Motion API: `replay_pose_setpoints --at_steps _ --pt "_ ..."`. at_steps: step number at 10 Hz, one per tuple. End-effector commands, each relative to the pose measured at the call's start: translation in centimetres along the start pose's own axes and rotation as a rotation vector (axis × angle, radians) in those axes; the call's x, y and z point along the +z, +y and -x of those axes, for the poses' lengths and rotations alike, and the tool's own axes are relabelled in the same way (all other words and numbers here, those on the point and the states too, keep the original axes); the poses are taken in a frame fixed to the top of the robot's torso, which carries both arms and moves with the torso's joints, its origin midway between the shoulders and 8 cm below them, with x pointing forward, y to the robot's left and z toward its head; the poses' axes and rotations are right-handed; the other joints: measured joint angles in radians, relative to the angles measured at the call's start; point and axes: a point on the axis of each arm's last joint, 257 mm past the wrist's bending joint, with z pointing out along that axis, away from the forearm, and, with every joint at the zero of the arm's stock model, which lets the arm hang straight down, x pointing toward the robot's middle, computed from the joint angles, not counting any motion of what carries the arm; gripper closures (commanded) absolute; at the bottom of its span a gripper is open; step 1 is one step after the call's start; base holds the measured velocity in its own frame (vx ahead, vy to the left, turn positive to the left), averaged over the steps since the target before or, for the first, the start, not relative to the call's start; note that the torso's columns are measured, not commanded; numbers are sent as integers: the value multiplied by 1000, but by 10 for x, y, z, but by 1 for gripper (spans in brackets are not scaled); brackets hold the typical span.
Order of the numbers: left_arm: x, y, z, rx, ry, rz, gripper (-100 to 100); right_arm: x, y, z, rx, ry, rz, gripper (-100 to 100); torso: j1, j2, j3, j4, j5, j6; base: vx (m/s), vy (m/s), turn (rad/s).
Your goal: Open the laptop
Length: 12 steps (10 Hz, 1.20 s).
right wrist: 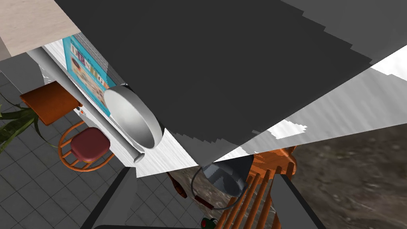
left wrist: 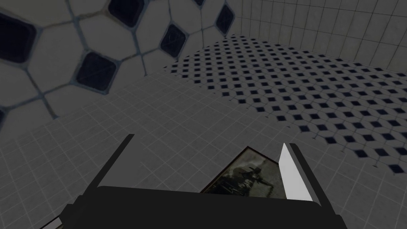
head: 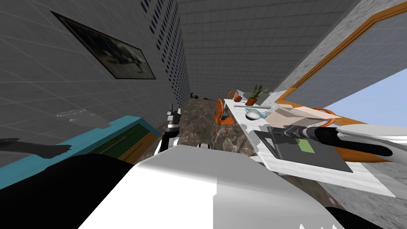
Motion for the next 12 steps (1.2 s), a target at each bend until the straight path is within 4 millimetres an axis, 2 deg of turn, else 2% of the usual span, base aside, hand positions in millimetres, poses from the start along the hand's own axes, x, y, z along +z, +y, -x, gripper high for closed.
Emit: replay_pose_setpoints --at_steps 1,5,6,12 --pt "0 0 0 0 0 0 0 3 8 -3 7 4 2 -100 0 3 2 1 0 0 27 -23 60" --pt "0 0 0 0 0 0 0 7 16 -8 14 9 2 -100 -2 1 1 0 -1 0 23 -42 31" --pt "0 0 0 0 0 0 0 4 6 -1 6 2 3 -100 1 1 1 0 0 0 11 11 -63" --pt "0 0 0 0 0 0 0 -8 -21 20 -15 -15 14 -100 -1 1 0 0 0 0 5 26 -53"
